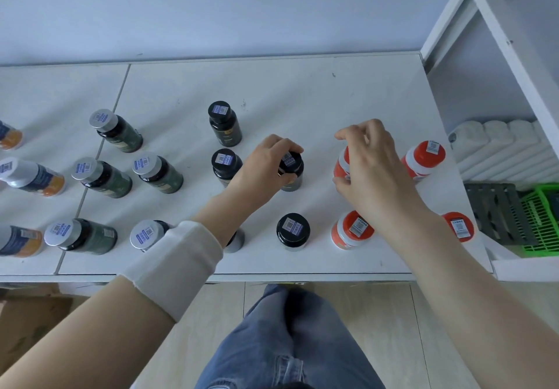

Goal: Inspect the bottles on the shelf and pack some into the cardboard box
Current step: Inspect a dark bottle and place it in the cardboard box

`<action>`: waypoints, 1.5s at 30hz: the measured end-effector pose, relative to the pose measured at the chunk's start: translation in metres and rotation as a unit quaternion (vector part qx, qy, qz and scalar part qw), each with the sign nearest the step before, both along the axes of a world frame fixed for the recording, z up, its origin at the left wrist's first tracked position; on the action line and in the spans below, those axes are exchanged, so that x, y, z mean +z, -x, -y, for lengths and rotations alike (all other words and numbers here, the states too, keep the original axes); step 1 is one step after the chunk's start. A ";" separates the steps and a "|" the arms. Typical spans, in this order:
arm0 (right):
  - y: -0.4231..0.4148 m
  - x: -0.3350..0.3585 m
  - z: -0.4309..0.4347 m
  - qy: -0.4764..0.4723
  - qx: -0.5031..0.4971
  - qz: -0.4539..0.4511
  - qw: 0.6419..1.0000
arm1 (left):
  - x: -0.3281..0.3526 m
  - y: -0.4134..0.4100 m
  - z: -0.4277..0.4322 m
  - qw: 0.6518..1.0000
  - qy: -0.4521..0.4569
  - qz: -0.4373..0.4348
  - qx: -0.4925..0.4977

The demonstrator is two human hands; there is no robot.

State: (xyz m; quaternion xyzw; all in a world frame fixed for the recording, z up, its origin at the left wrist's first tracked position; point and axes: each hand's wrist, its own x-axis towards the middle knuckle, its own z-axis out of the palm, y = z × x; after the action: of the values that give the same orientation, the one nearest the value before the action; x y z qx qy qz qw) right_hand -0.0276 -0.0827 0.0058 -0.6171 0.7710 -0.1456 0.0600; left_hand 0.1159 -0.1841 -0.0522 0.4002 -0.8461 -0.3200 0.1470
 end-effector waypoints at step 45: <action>-0.149 -0.007 0.013 0.097 -0.058 0.662 0.741 | 0.052 -0.169 0.022 0.837 -0.369 -0.403 0.030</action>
State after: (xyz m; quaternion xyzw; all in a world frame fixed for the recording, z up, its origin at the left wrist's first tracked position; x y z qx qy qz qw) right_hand 0.1211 -0.0952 -0.0014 -0.3215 0.5533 -0.5951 0.4862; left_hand 0.2844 -0.2057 -0.0004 0.2856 -0.5182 -0.7372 0.3262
